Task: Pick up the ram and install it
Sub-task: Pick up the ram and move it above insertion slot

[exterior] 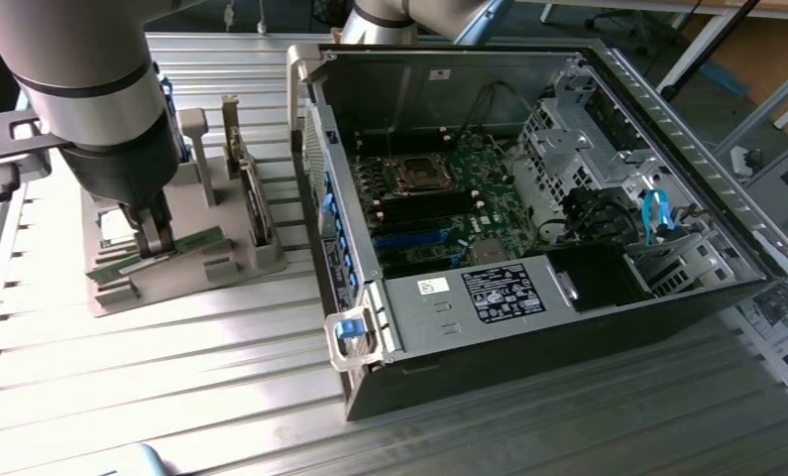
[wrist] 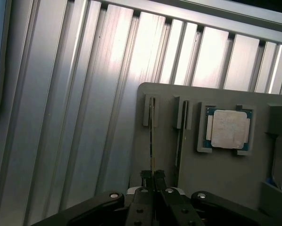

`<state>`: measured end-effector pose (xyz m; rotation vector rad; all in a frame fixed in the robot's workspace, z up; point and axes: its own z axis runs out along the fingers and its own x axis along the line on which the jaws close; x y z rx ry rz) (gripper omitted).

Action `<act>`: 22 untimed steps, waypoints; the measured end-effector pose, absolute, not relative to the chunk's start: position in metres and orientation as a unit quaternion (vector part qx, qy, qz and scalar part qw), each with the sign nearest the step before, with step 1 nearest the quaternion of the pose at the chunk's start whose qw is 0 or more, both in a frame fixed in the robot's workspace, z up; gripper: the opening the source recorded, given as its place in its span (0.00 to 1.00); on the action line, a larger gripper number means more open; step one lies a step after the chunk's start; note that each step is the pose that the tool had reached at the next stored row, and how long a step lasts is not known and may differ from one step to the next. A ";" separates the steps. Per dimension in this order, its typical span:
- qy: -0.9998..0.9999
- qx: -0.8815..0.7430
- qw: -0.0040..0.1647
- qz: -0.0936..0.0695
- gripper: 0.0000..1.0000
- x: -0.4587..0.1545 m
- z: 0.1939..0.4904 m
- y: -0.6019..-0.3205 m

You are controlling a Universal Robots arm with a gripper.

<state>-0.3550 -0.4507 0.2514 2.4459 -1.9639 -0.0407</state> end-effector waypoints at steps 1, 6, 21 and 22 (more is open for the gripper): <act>-0.626 0.780 0.002 -0.013 0.12 -0.355 0.252 -0.451; -0.626 0.780 0.002 -0.013 0.12 -0.355 0.254 -0.451; -0.626 0.780 0.000 -0.015 0.12 -0.355 0.261 -0.451; -0.626 0.780 0.000 -0.015 0.12 -0.355 0.262 -0.451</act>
